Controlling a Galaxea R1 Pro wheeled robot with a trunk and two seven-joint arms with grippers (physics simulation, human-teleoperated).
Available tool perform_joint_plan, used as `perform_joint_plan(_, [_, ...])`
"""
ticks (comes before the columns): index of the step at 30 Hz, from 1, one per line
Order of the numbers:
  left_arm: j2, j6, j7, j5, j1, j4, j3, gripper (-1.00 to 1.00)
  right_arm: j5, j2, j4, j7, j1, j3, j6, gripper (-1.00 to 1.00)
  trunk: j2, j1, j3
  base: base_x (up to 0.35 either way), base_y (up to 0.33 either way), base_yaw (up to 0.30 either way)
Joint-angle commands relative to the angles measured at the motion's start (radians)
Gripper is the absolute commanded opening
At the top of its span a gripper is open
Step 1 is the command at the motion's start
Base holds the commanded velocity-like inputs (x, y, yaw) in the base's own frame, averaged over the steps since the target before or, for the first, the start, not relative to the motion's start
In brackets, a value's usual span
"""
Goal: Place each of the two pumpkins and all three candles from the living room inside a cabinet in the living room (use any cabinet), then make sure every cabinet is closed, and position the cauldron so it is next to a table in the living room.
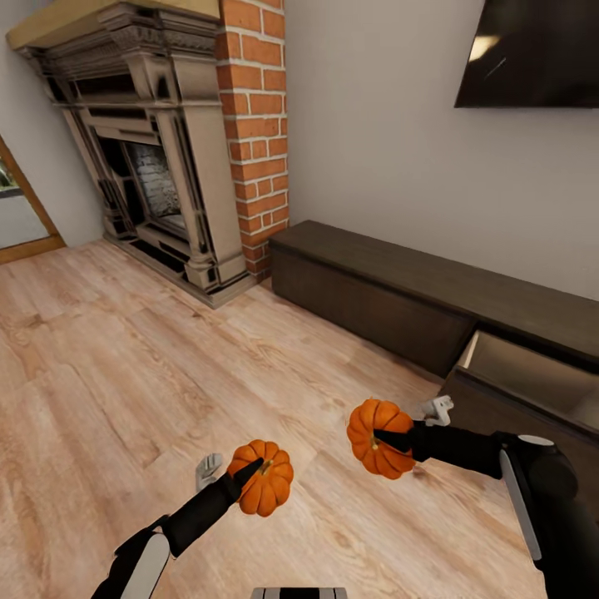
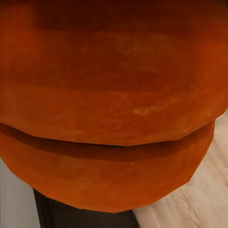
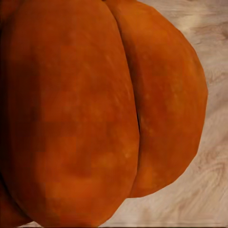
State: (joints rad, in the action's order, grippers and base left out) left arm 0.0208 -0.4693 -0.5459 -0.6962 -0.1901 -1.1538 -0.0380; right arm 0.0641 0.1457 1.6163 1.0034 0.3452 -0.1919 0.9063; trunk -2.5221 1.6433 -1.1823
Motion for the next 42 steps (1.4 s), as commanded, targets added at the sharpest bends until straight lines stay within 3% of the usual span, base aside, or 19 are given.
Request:
perform_joint_plan(1, [0.002,-0.009,-0.002,-0.006,-0.004,0.005,-0.003,-1.00,0.005,0.001,0.000,0.009,0.003,-0.006,0.006,-1.00,0.000,-0.001,0.003,0.000,0.000,-0.298])
perform_joint_plan(4, [-0.001,-0.009,-0.010,-0.008,-0.004,0.000,-0.004,-1.00,0.005,0.020,0.000,0.040,0.004,-0.008,0.003,-1.00,0.001,-0.002,0.015,0.000,0.000,-0.298])
perform_joint_plan(5, [-0.002,-0.010,-0.013,-0.008,-0.005,-0.004,-0.006,-1.00,0.005,0.050,0.000,0.121,0.005,-0.010,0.003,-1.00,0.001,-0.002,0.019,0.000,0.000,-0.298])
perform_joint_plan(8, [-0.004,-0.010,-0.016,-0.012,-0.005,-0.007,-0.007,-1.00,0.006,0.060,0.000,0.146,0.006,-0.010,0.002,-1.00,0.002,-0.004,0.030,0.000,0.000,-0.298])
perform_joint_plan(26, [0.000,-0.011,-0.010,-0.013,-0.006,0.006,-0.005,-1.00,0.005,0.068,0.000,0.164,0.014,-0.034,0.004,-1.00,0.006,-0.012,0.100,0.000,0.000,-0.298])
perform_joint_plan(28, [0.002,-0.024,-0.014,-0.017,-0.007,-0.002,-0.005,-1.00,0.005,0.069,0.000,0.164,0.021,-0.061,0.006,-1.00,0.006,-0.013,0.108,0.000,0.000,-0.298])
perform_joint_plan(33, [0.010,-0.148,-0.007,-0.022,-0.063,-0.039,-0.009,-1.00,0.006,0.074,0.000,0.164,0.062,-0.162,0.037,-1.00,0.007,-0.015,0.127,0.000,0.000,-0.241])
perform_joint_plan(35, [0.012,-0.205,0.015,-0.022,-0.133,-0.037,-0.011,-1.00,0.005,0.093,0.000,0.164,0.074,-0.219,0.068,-1.00,0.008,-0.016,0.135,0.000,0.000,-0.073])
perform_joint_plan(38, [0.030,-0.299,0.099,-0.023,-0.271,-0.036,-0.013,-1.00,-0.004,0.126,0.000,0.167,0.081,-0.297,0.090,-1.00,0.009,-0.017,0.146,0.000,0.000,-0.025])
perform_joint_plan(39, [0.048,-0.321,0.134,-0.023,-0.330,-0.035,-0.010,-1.00,-0.014,0.137,0.000,0.174,0.082,-0.334,0.094,-1.00,0.009,-0.018,0.150,0.000,0.000,-0.008])
perform_joint_plan(42, [0.100,-0.337,0.167,-0.024,-0.386,-0.023,0.004,-1.00,-0.027,0.169,-0.001,0.194,0.078,-0.371,0.098,-1.00,0.010,-0.019,0.162,0.000,0.000,0.002])
